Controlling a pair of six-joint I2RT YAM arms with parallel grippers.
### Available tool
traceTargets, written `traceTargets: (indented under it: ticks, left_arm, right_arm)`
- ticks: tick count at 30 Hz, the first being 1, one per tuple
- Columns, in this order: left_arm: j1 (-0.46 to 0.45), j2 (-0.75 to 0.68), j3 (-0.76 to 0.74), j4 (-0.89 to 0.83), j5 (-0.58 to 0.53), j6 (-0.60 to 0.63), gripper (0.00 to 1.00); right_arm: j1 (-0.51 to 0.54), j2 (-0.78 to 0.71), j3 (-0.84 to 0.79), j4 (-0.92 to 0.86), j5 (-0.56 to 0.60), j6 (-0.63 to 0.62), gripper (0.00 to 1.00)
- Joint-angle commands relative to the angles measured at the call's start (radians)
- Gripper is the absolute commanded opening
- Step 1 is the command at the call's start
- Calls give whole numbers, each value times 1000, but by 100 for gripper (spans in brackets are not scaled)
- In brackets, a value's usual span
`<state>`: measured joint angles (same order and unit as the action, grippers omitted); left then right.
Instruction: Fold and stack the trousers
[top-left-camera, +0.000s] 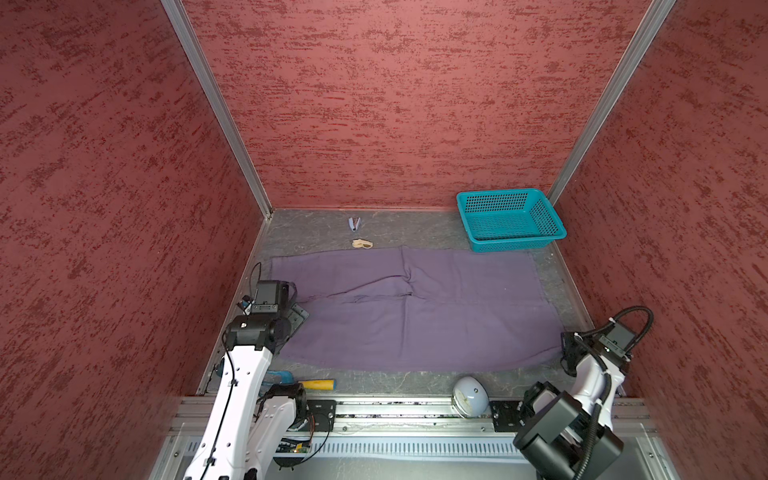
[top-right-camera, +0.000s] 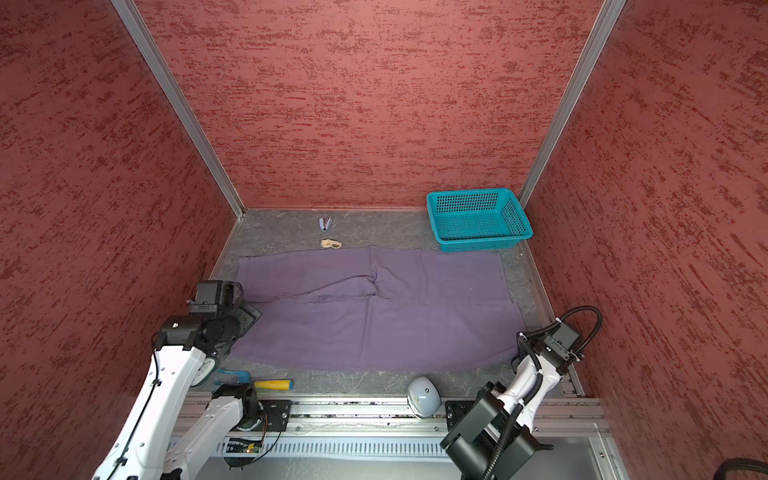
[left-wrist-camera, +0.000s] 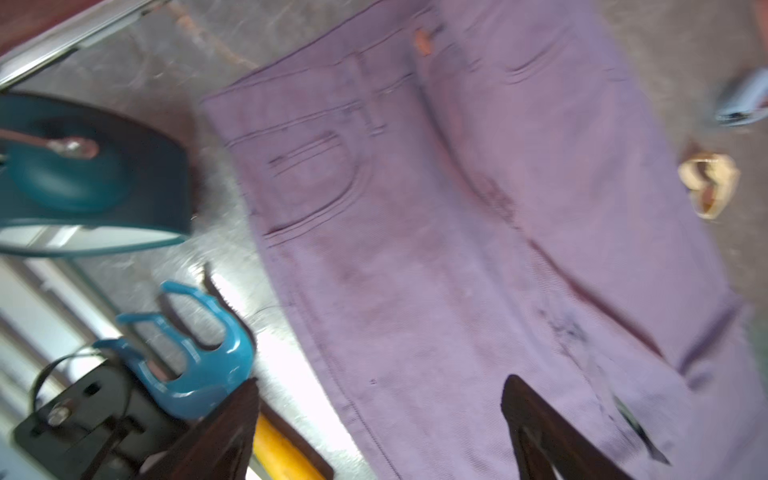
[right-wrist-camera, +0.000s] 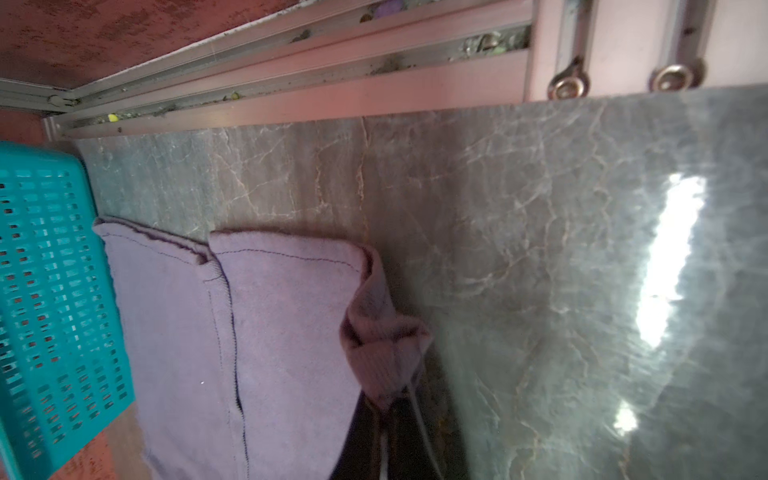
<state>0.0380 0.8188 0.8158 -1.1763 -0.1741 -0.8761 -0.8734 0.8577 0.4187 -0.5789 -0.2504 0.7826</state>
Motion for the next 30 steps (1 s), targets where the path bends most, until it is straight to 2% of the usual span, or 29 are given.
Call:
traceTargets:
  ticks: [1, 4, 8, 15, 25, 28, 30]
  left_arm:
    - [42, 32, -33, -36, -37, -72, 95]
    - [124, 80, -108, 37, 21, -61, 97]
    - [223, 144, -178, 145, 72, -40, 96]
    - [272, 266, -181, 275, 61, -13, 89]
    - [361, 511, -199, 429, 111, 26, 98]
    - [367, 561, -205, 490, 123, 28, 87]
    - [369, 579, -196, 516, 135, 36, 73]
  right_arm:
    - [-3, -32, -36, 57, -83, 56, 0]
    - [-3, -44, -64, 82, -114, 81, 0]
    - [-3, -27, -51, 90, -118, 57, 0]
    - [-4, 29, -41, 139, -177, 75, 0]
    - [-5, 20, -33, 108, -135, 70, 0]
    - [-4, 15, -31, 99, -123, 70, 0]
    - [-4, 14, -22, 91, -106, 66, 0]
